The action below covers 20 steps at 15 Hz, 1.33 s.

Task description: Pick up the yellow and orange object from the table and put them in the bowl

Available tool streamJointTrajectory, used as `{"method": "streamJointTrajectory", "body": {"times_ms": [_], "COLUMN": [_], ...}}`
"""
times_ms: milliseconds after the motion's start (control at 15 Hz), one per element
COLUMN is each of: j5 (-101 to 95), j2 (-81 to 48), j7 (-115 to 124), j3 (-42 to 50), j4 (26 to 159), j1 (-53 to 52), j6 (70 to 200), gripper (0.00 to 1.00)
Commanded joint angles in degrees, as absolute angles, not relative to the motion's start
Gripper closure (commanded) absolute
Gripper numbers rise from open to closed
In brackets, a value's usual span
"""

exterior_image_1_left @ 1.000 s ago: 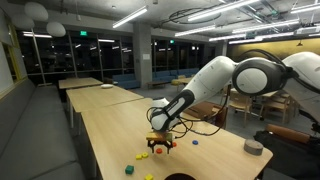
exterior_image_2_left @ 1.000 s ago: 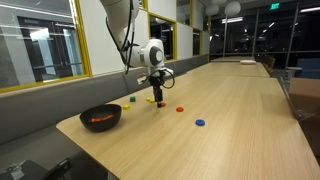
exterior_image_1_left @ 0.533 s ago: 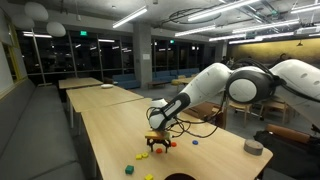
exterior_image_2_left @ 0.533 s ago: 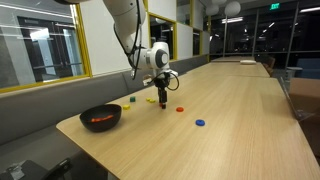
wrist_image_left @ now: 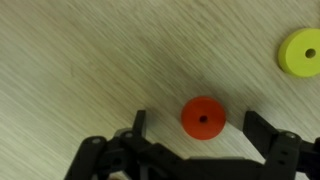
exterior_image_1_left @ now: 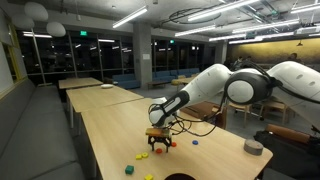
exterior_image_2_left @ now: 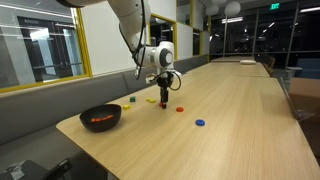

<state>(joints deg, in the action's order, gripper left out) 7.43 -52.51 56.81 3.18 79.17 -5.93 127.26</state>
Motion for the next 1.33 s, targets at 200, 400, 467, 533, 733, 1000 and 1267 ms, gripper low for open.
{"method": "streamJointTrajectory", "body": {"times_ms": [200,400,467,533,733,1000,1267], "j5": [10.0,9.66,9.49,9.16,9.07,8.82,8.36], "j2": [-52.62,-53.06,-53.21,-53.34,-53.27,-53.27,-53.55], "j7": [55.38,55.67,55.72,55.81,55.62,55.51,55.31], "j3": [1.08,1.18,1.34,1.61,1.79,2.09,2.5], "j4": [76.99,76.49,76.34,76.18,76.12,76.07,76.07], "j1": [-5.52,-5.78,-5.85,-6.0,-5.9,-5.94,-6.08], "j6": [123.56,124.12,124.29,124.54,124.89,125.21,125.59], "gripper": [0.0,0.0,0.0,0.0,0.0,0.0,0.0]}}
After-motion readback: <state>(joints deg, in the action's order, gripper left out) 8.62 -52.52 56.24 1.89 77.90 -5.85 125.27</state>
